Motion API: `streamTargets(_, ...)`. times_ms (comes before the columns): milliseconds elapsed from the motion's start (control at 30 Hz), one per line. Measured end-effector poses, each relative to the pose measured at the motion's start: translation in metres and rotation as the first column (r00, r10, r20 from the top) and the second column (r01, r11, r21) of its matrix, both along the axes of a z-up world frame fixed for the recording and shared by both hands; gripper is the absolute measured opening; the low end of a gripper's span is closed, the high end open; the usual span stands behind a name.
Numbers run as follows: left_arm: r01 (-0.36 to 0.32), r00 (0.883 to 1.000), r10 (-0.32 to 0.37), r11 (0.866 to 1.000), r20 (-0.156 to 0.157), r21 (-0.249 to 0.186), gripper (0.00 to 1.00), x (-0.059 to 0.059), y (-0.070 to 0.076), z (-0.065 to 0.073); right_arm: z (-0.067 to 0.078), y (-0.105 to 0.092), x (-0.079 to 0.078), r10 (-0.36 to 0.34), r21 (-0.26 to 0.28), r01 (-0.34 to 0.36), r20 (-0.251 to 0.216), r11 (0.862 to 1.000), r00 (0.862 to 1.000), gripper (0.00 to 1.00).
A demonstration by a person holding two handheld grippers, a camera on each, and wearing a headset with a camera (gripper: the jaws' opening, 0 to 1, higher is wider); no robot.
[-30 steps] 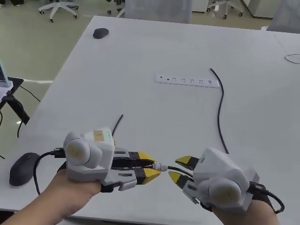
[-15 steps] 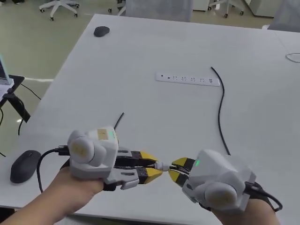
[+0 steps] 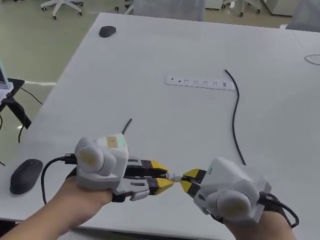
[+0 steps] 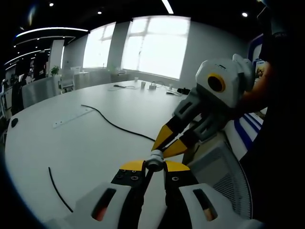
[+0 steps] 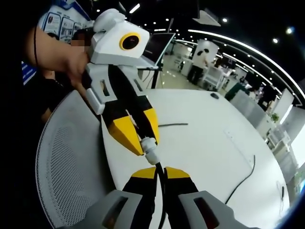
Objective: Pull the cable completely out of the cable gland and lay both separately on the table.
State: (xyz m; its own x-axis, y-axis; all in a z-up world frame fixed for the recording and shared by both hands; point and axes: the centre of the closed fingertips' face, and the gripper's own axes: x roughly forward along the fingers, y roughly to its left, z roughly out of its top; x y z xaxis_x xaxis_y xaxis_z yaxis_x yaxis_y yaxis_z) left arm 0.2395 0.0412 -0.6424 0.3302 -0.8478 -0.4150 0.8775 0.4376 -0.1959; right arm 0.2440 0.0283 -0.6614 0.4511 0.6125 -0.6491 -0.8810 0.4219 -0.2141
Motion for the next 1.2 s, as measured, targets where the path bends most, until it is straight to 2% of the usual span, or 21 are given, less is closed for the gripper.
streamTargets(200, 0.005, 1.0, -0.005, 1.0, 0.0, 0.004, 0.15, -0.001, -0.001, -0.003, -0.006, -0.003, 0.0, -0.033, 0.016, 0.033, -0.037, 0.999, 0.999, 0.0)
streamTargets(467, -0.005, 1.0, 0.005, 1.0, -0.005, -0.005, 0.15, 0.001, 0.001, -0.002, -0.014, -0.015, 0.006, -0.088, 0.003, 0.089, -0.076, 0.996, 0.993, 0.0)
streamTargets(733, -0.009, 1.0, 0.009, 1.0, -0.003, -0.019, 0.15, 0.001, 0.0, 0.001, -0.031, -0.034, 0.01, -0.186, 0.005, 0.189, -0.146, 0.982, 0.972, 0.0)
streamTargets(833, -0.013, 1.0, 0.013, 1.0, -0.002, -0.026, 0.15, 0.001, 0.001, 0.002, -0.039, -0.045, 0.013, -0.238, 0.006, 0.242, -0.17, 0.97, 0.956, 0.0)
streamTargets(933, -0.013, 1.0, 0.013, 0.999, -0.001, -0.033, 0.15, 0.001, 0.0, 0.003, -0.048, -0.054, 0.014, -0.3, 0.019, 0.312, -0.223, 0.95, 0.928, 0.0)
streamTargets(967, -0.013, 1.0, 0.013, 0.999, 0.001, -0.034, 0.15, 0.001, 0.0, 0.004, -0.05, -0.058, 0.014, -0.31, 0.014, 0.322, -0.229, 0.947, 0.923, 0.0)
streamTargets(1100, -0.012, 1.0, 0.012, 0.999, 0.007, -0.034, 0.15, 0.001, 0.001, 0.004, -0.064, -0.069, 0.012, -0.377, 0.022, 0.405, -0.319, 0.914, 0.87, 0.0)
streamTargets(1200, -0.009, 1.0, 0.009, 0.999, 0.008, -0.032, 0.15, 0.0, 0.001, 0.003, -0.071, -0.075, 0.011, -0.402, 0.02, 0.435, -0.347, 0.9, 0.847, 0.0)
